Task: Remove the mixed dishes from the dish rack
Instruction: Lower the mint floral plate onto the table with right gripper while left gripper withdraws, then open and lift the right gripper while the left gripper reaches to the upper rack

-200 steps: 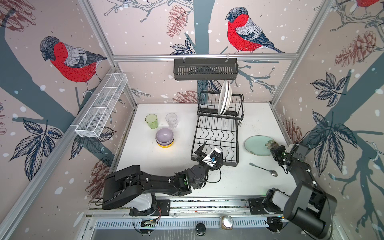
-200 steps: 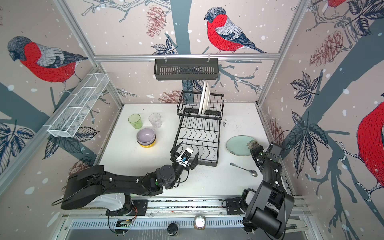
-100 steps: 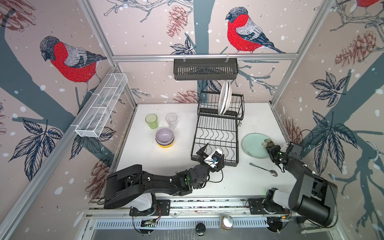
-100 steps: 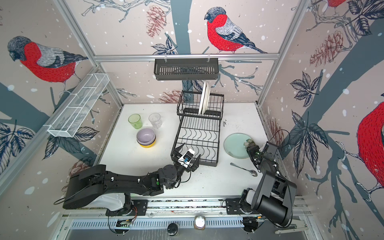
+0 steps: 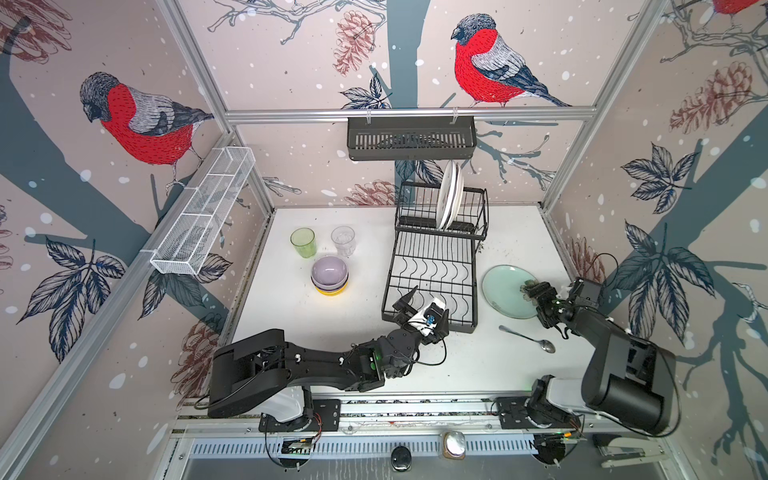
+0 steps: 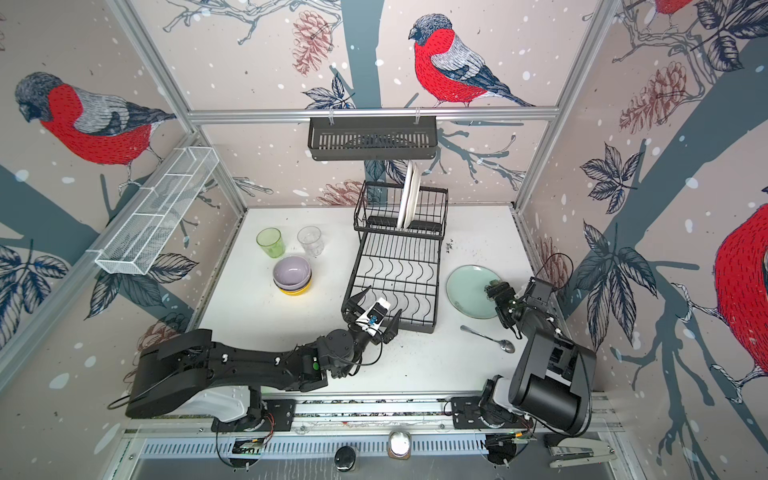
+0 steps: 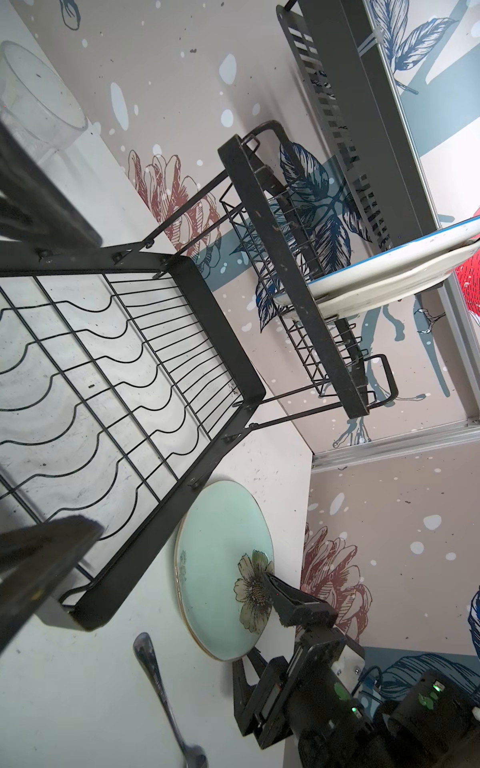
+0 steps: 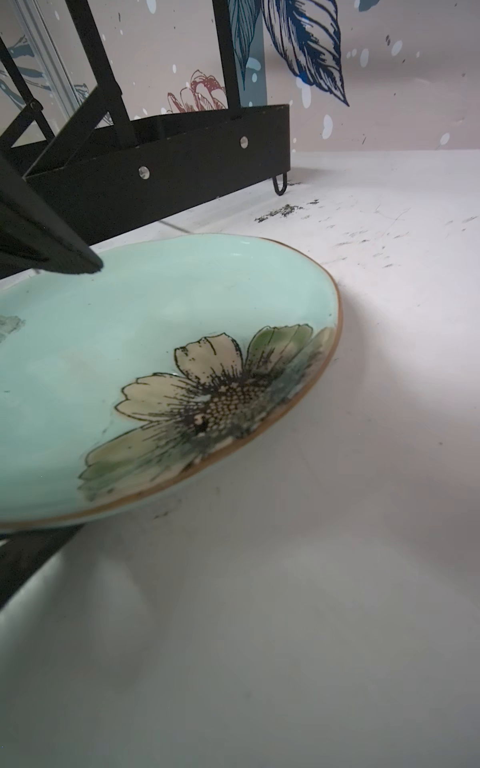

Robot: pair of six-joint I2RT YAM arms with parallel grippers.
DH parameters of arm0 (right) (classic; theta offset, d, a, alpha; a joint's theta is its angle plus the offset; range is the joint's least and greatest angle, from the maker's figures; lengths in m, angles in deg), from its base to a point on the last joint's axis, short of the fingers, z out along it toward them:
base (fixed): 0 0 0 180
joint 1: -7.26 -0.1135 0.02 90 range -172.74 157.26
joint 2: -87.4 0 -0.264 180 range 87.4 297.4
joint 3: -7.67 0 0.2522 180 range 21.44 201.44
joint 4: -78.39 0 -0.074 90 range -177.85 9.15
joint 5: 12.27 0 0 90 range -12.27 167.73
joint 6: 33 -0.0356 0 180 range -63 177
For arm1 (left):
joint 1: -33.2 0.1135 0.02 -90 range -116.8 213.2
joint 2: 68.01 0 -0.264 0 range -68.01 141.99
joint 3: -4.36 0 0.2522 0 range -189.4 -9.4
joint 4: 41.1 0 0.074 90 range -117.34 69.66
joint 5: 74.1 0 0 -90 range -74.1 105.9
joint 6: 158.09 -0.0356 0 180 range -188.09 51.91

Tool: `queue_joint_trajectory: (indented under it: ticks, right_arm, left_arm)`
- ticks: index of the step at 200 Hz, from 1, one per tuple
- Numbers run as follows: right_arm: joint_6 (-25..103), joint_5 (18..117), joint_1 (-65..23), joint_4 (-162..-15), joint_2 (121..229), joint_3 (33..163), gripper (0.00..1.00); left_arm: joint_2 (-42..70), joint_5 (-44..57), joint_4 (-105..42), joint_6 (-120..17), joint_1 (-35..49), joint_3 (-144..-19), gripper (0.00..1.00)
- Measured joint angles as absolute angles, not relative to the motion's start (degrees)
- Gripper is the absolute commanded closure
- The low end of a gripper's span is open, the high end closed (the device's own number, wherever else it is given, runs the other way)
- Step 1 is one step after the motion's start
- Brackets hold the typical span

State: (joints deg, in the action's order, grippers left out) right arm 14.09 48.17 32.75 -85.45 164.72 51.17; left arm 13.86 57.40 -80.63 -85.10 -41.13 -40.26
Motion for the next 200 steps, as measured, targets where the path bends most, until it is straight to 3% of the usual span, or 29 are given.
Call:
queue_joint_trajectory:
  ticks: [101,155,200]
  right_arm:
    - [19.51,62.7,29.82,-70.96,164.22,58.71,0.11]
    - [19.42,62.13,29.41,-70.24,160.2,57.71,0.12]
    - [19.44,61.35,27.75,-70.24,149.14,57.18,0.12]
  left_arm:
    - [13.86,56.41,-80.63,-86.09,-40.82,-40.06,0.02]
    - [14.1,55.97,-80.26,-84.32,-39.95,-40.17,0.02]
    - [14.82,53.81,-73.9,-72.1,-36.8,-46.09,0.02]
